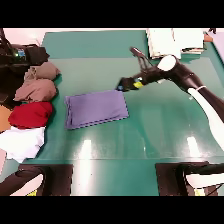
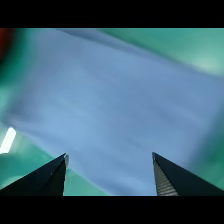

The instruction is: Fold the shirts.

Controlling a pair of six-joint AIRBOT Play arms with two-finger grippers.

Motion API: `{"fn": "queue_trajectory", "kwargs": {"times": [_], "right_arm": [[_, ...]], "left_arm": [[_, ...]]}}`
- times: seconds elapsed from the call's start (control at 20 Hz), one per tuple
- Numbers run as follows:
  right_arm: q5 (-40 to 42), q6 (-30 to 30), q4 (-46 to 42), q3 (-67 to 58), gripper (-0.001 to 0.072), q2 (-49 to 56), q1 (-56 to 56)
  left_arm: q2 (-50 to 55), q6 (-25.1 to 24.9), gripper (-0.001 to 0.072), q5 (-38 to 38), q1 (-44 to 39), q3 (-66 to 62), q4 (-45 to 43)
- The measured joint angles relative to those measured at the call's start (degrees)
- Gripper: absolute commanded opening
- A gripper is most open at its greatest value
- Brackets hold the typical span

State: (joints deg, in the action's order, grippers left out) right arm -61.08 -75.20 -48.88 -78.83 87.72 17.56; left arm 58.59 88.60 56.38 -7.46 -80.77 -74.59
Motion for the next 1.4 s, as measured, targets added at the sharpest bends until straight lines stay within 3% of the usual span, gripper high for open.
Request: {"fn": "queue_trajectory", "kwargs": {"times": [0.2,0.4,0.5,0.55,0.65,0.7,1.05,1.4], "right_arm": [[-1.2,-0.76,1.62,6.32,0.0593,2.99,-6.14],[-1.38,-0.55,6.05,4.5,0.0591,10.03,-4.35],[-1.7,-0.48,7.58,1.53,0.043,14.03,-1.84],[-1.7,-0.48,8.55,-0.2,0.0422,16.06,-0.44],[-1.51,-0.39,8.66,-3.3,0.006,19.06,2.21],[-1.22,-0.42,8.63,-4.44,0.0014,20.04,3.28],[3.34,0.52,2.75,-6.58,0.0013,14.32,1.4],[4.37,-0.55,-7.15,4.74,0.0014,-5.49,-24.79]], "left_arm": [[0.07,-0.39,0.0021,-1.7,-2.16,0.2,0.02],[0.09,-0.57,0.0021,-2.69,-2.84,0.22,0.02],[0.09,-0.57,0.0021,-2.51,-2.89,0.22,0.0],[0.09,-0.57,0.002,-2.21,-2.91,0.22,0.02],[0.09,-0.57,0.002,-1.33,-3.02,0.22,0.2],[0.09,-0.57,0.002,-0.83,-3.19,0.24,0.17],[3.91,-0.52,0.002,1.09,-11.58,0.33,0.07],[7.87,0.68,0.002,0.11,-18.71,0.33,0.09]]}}
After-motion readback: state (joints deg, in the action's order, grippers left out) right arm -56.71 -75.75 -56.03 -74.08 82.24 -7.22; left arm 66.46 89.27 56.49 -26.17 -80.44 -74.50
